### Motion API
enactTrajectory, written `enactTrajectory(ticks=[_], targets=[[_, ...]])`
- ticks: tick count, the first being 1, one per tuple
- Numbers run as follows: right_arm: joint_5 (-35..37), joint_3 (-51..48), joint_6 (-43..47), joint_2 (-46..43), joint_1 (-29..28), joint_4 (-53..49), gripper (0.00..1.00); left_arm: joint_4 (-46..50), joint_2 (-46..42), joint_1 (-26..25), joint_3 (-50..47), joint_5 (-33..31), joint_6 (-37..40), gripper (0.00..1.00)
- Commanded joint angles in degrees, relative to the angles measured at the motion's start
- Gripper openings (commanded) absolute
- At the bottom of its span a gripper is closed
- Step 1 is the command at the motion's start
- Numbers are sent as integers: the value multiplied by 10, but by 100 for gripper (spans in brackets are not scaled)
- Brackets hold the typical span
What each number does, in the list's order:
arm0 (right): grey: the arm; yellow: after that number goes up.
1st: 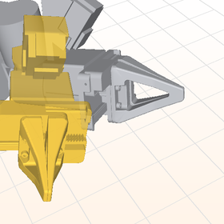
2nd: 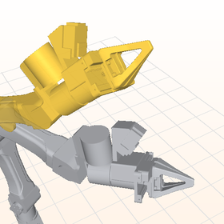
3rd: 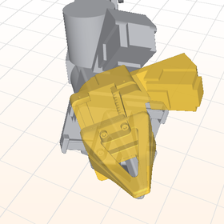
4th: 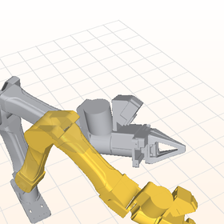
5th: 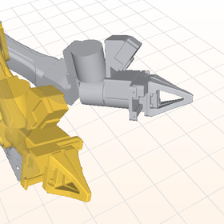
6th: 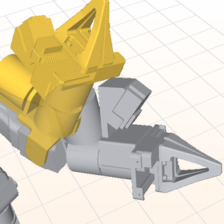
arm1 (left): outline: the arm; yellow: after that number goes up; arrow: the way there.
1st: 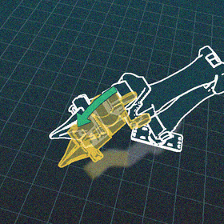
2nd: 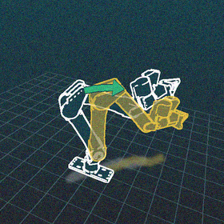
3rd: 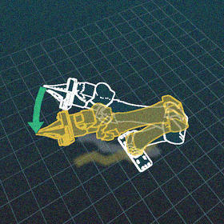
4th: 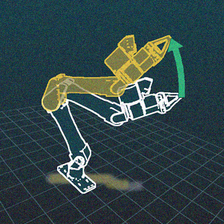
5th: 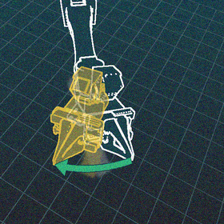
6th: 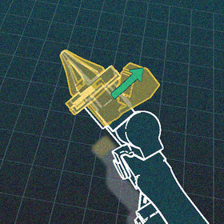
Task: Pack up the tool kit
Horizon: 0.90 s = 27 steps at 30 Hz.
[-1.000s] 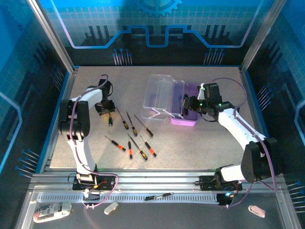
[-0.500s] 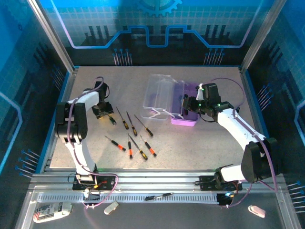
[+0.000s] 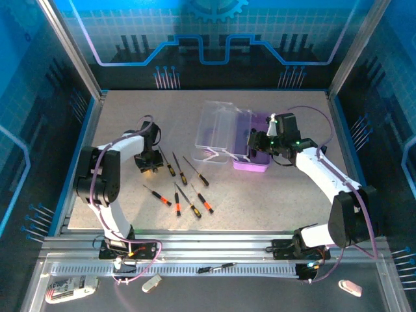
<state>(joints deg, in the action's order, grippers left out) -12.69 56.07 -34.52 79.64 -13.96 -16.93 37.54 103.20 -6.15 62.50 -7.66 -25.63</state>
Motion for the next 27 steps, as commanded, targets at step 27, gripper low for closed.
enactTrajectory(ticks=[27], targets=[[-16,29,-18,-8,-21,3,37,10,-141,-43,36,2,31,16]])
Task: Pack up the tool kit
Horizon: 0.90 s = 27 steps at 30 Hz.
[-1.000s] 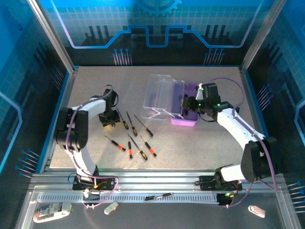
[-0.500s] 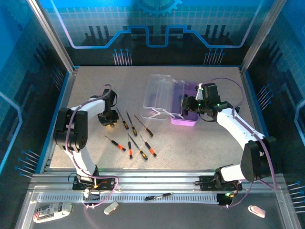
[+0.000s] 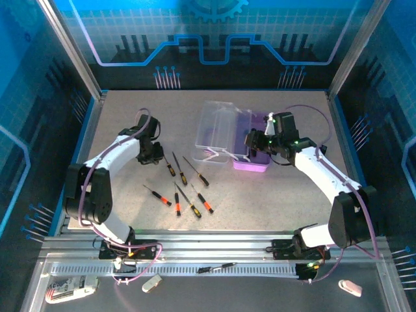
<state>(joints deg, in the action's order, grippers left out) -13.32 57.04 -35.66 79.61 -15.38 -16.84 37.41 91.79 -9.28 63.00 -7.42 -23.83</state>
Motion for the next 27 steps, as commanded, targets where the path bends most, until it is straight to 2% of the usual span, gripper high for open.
enactTrajectory(ticks=[1,17,27], targets=[[-10,21,-7,-9,-7,-1,37,12,-32,-17,36,2,12,16],[-31,37,-17,-26,-20,-6,38,36,-51,-105,125,30,11,15],[-99,84,-61,-14,-20,32,47,17,-40,-185,199,80,35,14]])
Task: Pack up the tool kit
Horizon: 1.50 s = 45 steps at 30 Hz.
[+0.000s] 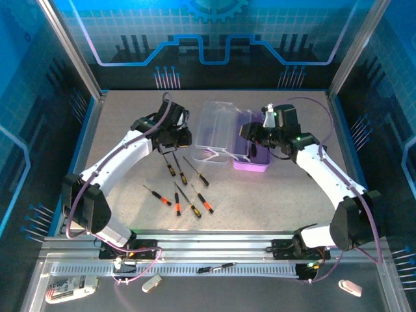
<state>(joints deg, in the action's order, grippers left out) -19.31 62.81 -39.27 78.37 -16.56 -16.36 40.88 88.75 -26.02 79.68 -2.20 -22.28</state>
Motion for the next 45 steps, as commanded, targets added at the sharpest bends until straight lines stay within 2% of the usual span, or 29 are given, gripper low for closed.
enactTrajectory(ticks=[1,12,25,30,37,45], targets=[[-46,31,-31,3,-9,35,48,-23,-5,-27,37,31,20,14],[-73,54,-95,45,-24,99,56,-77,54,-103,72,72,16,13],[-27,48,-149,94,-50,114,51,-84,98,-134,111,88,15,12],[-8,46,-148,98,-50,113,45,-87,95,-136,108,89,17,12],[-15,50,-156,114,-49,127,24,-94,83,-137,93,88,22,12],[-22,43,-157,115,-48,134,12,-107,69,-137,74,88,26,12]])
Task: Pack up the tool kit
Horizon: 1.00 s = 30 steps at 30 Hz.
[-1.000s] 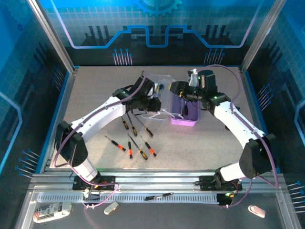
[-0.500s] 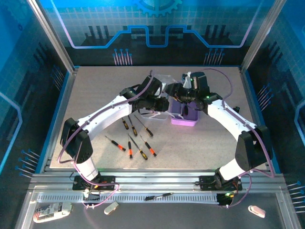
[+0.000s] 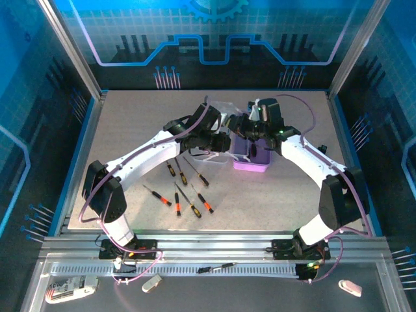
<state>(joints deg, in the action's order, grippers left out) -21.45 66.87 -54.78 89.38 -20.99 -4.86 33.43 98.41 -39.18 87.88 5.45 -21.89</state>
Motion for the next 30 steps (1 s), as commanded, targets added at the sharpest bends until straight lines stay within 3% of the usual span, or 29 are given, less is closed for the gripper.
enactTrajectory(ticks=[1,9,19,27,30], targets=[[-2,0,-2,3,-4,23,10,-31,-29,-6,-8,11,23,14],[5,-5,16,-18,6,21,5,-43,-47,-5,-28,3,28,35],[1,-29,32,-39,31,17,4,-42,-80,-5,-74,-34,36,70],[1,-37,73,-55,54,-13,4,-49,-114,4,-105,-153,23,98],[5,-31,97,-59,62,-33,4,-61,-131,19,-135,-200,-11,99]])
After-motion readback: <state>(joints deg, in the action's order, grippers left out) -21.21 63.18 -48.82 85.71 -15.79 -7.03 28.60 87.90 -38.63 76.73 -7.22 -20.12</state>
